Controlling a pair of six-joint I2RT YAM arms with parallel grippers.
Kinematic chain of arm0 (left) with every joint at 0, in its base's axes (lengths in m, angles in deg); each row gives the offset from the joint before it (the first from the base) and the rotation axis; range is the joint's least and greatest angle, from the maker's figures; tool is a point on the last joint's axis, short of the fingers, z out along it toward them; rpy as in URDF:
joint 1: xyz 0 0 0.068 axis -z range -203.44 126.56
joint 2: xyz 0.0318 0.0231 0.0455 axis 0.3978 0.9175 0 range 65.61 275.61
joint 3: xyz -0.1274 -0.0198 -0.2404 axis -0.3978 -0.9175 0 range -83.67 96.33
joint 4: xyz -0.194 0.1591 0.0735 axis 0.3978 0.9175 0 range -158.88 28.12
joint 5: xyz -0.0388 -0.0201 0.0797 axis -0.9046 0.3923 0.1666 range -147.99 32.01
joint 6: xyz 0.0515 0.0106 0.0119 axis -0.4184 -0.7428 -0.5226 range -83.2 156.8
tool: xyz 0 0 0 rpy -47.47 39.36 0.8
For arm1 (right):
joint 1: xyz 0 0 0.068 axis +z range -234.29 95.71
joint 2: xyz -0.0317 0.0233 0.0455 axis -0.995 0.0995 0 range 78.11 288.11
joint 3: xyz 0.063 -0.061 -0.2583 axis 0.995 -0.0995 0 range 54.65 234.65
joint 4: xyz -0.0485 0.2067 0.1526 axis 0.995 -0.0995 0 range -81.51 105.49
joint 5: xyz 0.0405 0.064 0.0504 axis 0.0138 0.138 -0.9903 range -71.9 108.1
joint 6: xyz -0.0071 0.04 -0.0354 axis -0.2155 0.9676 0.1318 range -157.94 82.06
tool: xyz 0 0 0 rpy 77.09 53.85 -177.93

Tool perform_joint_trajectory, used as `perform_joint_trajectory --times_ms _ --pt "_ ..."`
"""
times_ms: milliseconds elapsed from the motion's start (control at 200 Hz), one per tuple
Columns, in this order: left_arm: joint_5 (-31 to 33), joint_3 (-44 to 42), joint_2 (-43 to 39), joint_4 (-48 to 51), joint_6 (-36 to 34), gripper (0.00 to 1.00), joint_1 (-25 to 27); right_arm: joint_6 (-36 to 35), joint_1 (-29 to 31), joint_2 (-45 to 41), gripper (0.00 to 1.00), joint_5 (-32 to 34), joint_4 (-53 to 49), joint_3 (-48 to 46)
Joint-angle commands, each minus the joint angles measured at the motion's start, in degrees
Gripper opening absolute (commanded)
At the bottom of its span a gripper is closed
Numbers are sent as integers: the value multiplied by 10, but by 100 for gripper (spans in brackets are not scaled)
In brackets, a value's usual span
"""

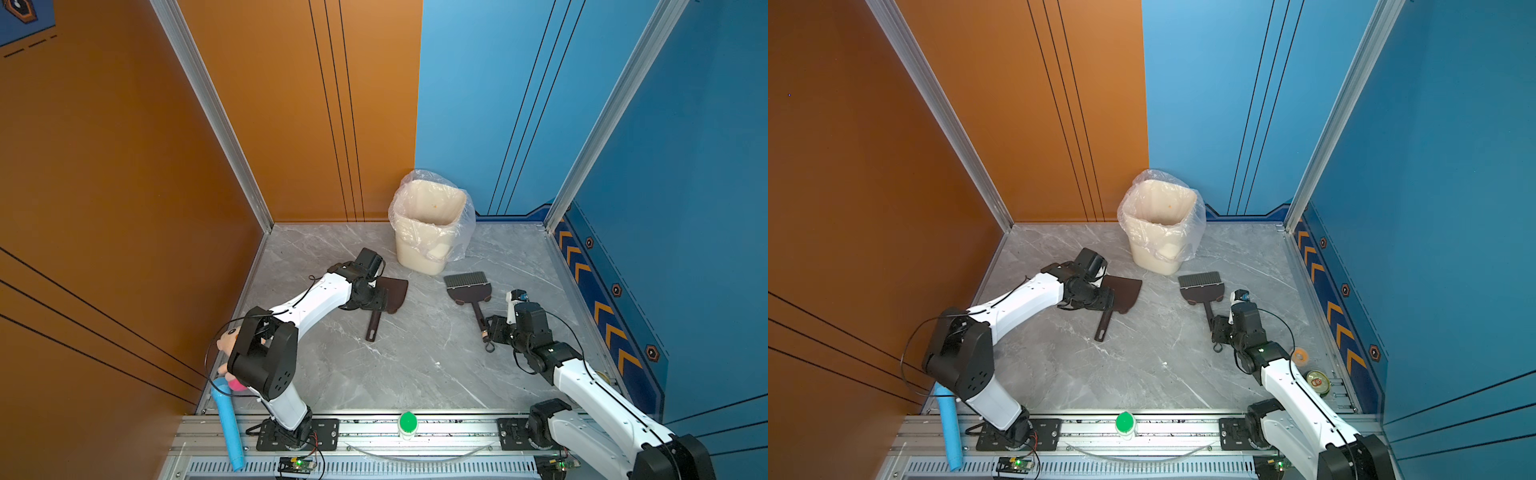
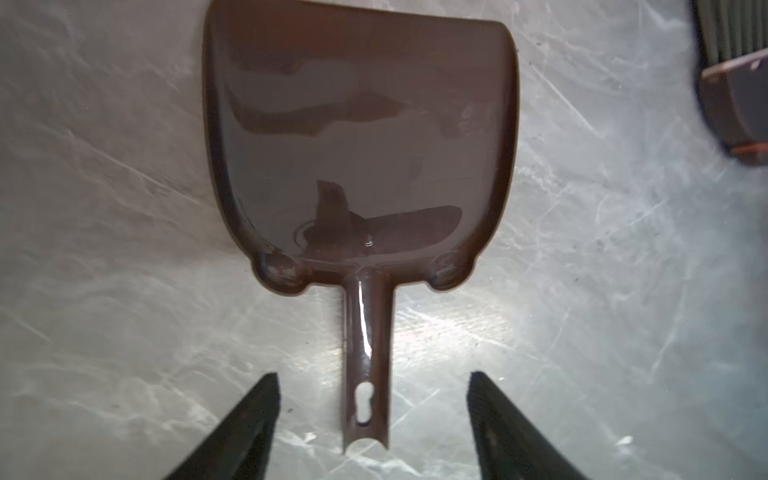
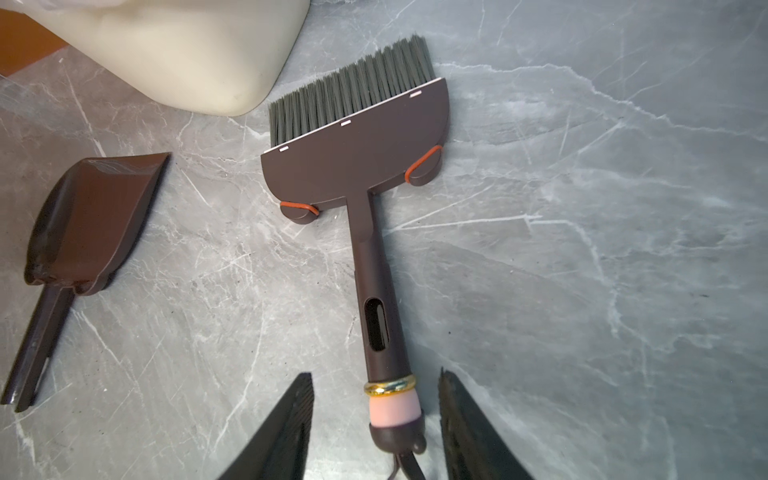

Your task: Sweep away the paper scraps from the table

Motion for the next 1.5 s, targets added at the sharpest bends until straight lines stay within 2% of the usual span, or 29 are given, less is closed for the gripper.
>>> perform_joint_trajectory --times_ms 0,265,440,706,811,906,1046,1096,1226,1281,1497 --pt "55 -19 -43 -14 -11 98 1 -4 -5 -19 52 6 -16 5" --pt "84 -78 -132 -99 -47 98 -32 -74 -57 -4 55 -47 -12 59" --pt "84 -98 -154 -124 -77 98 -64 -110 -132 43 55 -93 83 64" --pt "95 -127 -155 -181 -127 98 -80 -159 -200 138 55 -77 205 60" --pt "97 -136 -149 -211 -142 98 -84 -167 -204 184 55 -62 272 53" --pt "124 -145 -142 -235 -139 98 -92 -172 -203 226 55 -56 338 46" --pt "120 -155 -140 -257 -138 98 -115 -178 -201 300 55 -51 440 35" --pt "119 -168 -144 -286 -143 98 -122 -181 -200 313 55 -56 426 52" --pt "125 -214 -155 -364 -168 98 -139 -201 -180 354 55 -47 475 53" --pt "128 -238 -157 -401 -178 98 -148 -215 -169 349 55 -34 447 58" --pt "113 -319 -154 -521 -211 98 -198 -220 -145 346 57 34 545 3"
